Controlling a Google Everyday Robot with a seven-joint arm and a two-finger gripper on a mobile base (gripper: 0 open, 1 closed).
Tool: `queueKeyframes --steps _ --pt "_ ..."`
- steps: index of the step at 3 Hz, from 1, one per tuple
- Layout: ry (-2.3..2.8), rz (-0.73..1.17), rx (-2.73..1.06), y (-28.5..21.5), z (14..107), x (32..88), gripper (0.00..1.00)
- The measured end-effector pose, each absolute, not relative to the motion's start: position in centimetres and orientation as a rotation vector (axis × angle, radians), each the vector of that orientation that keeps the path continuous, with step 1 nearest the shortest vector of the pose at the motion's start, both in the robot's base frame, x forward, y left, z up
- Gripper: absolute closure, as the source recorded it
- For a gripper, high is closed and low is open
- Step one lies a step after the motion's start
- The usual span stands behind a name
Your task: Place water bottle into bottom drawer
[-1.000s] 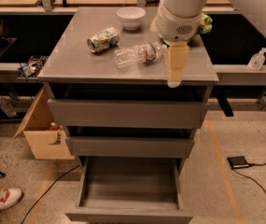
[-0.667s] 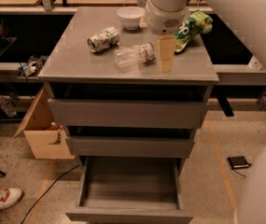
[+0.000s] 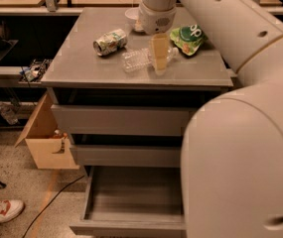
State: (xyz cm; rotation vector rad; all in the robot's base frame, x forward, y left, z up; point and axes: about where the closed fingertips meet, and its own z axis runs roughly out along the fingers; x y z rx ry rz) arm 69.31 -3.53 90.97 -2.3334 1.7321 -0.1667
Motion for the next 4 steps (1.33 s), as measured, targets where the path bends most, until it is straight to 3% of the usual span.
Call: queueKeyframes --steps 2,4 --pt "1.86 -0.194 -2.356 -2.5 86.5 72.5 0.0" --pt "1.932 -0.196 -2.349 -3.2 84.6 73.2 0.41"
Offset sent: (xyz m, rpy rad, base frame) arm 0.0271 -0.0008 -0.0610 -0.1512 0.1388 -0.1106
